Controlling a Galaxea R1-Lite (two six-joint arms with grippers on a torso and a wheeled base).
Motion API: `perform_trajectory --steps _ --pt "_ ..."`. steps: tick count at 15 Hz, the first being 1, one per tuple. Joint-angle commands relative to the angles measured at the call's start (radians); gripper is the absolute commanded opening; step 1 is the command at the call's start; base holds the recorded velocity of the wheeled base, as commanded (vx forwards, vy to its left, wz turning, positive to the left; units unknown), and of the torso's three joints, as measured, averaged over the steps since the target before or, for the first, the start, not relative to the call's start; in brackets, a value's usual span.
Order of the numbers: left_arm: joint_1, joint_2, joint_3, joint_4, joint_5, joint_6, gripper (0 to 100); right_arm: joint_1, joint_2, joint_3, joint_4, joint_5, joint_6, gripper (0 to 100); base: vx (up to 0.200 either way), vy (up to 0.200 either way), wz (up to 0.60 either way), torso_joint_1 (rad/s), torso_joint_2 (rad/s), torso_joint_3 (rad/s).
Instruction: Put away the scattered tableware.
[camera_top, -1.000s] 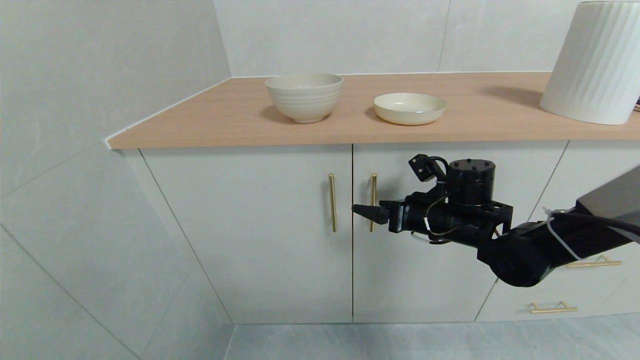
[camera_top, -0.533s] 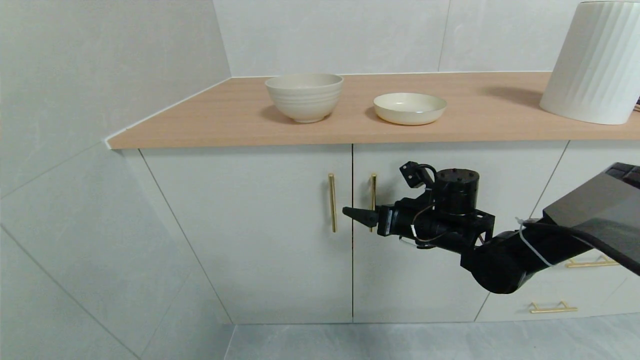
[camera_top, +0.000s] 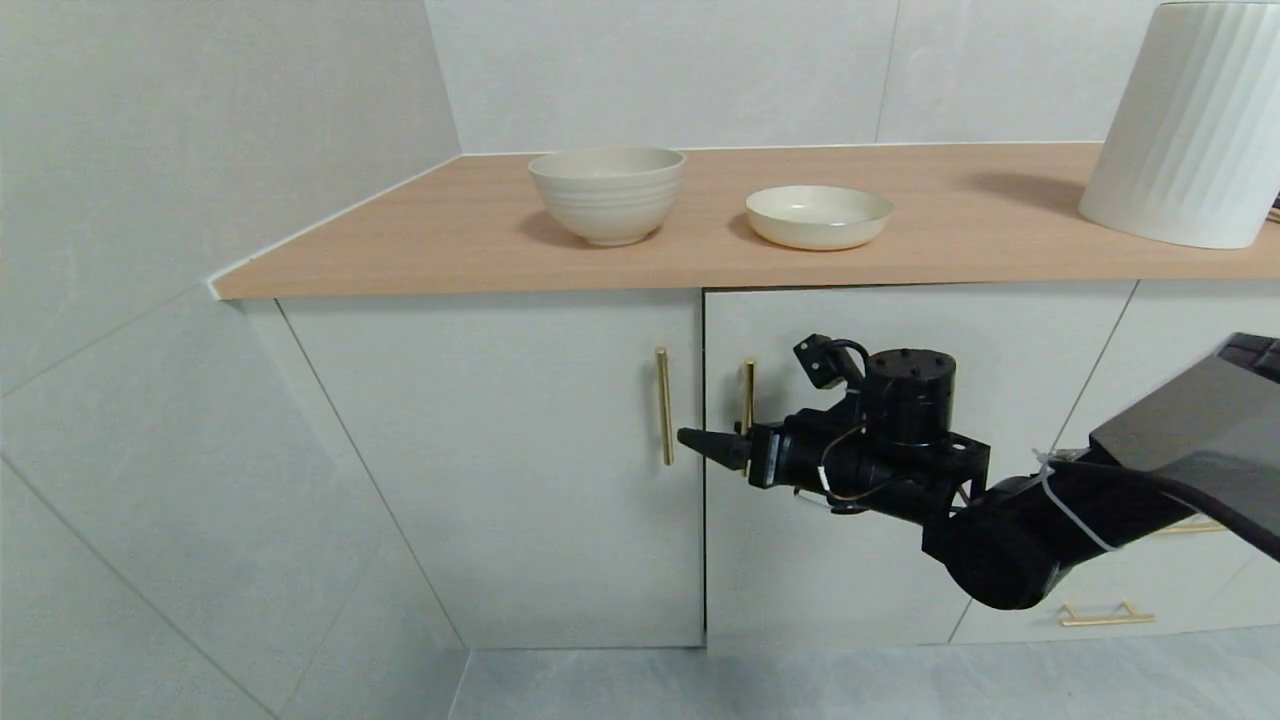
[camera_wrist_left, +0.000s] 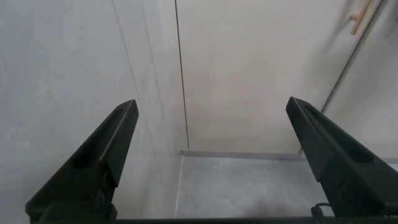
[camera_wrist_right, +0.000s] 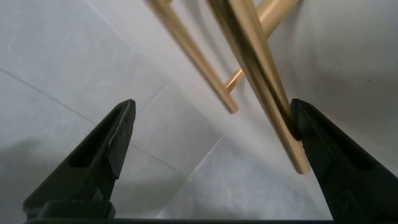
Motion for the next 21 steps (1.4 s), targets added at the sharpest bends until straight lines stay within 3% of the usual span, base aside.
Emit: perform_trajectory --steps 1,17,18,19,21 --pt "0.000 0.000 0.000 -0.002 0.000 0.000 100 0.027 -0.060 0.066 -0.011 0.010 0.000 100 0.000 0.000 0.00 0.000 0.00 0.000" --pt "0.000 0.000 -0.006 -0.014 0.000 0.000 100 0.184 -0.420 0.506 -0.042 0.018 -0.003 100 0.000 0.000 0.00 0.000 0.00 0.000" --pt "0.000 0.000 -0.038 -0.026 -0.013 0.000 100 0.195 -0.431 0.518 -0.041 0.018 -0.001 100 0.000 0.000 0.00 0.000 0.00 0.000" --pt "-0.001 0.008 -0.098 -0.003 -0.067 0.000 100 0.196 -0.440 0.532 -0.041 0.018 -0.001 100 0.000 0.000 0.00 0.000 0.00 0.000" --pt "-0.004 0.104 -0.261 0.098 -0.214 0.000 100 0.204 -0.454 0.546 -0.041 0.018 -0.003 100 0.000 0.000 0.00 0.000 0.00 0.000"
